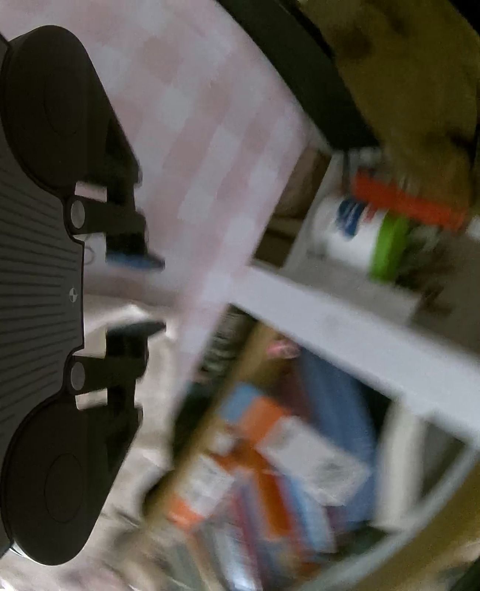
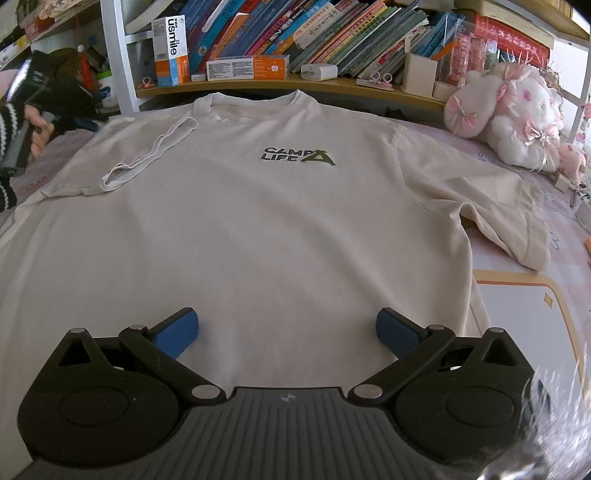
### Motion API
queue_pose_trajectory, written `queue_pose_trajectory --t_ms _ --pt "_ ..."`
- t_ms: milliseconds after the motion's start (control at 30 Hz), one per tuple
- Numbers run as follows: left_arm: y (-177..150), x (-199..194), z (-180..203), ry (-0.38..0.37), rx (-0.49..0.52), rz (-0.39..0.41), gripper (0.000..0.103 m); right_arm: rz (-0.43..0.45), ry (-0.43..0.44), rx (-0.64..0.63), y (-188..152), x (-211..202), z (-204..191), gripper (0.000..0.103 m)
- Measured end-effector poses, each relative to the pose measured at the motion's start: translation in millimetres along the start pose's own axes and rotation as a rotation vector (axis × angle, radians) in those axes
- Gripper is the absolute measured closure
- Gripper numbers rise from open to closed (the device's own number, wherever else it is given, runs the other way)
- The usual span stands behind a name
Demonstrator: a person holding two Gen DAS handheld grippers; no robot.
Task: Fold clothes
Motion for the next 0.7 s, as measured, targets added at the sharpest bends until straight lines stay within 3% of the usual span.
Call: queue_pose_trajectory --t_ms 200,367,700 --pt "-36.0 -63.2 4.3 -0.078 0.028 0.027 0.034 0.002 -0.013 0.015 0.4 0.5 -0.6 0.000" --pt "-66.6 -114.6 8.7 -0.134 0.058 0.048 0.027 -0.004 -0.030 0.034 3.0 1.8 -1.4 0.000" --pt "-154.5 -154.3 55.5 0.100 0.428 0.009 0.019 -0.021 -0.069 0.122 7.4 -3.8 -4.8 0.000"
Point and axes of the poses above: each gripper's, at about its wrist camera, not at the fingertips, and x roughly the way its jaws point, z to its right, y to its top, the point moved 1 cm from there along x, roughly the way its jaws point, and after that the axes turned 2 degrees about -z, right-handed, at the moved point
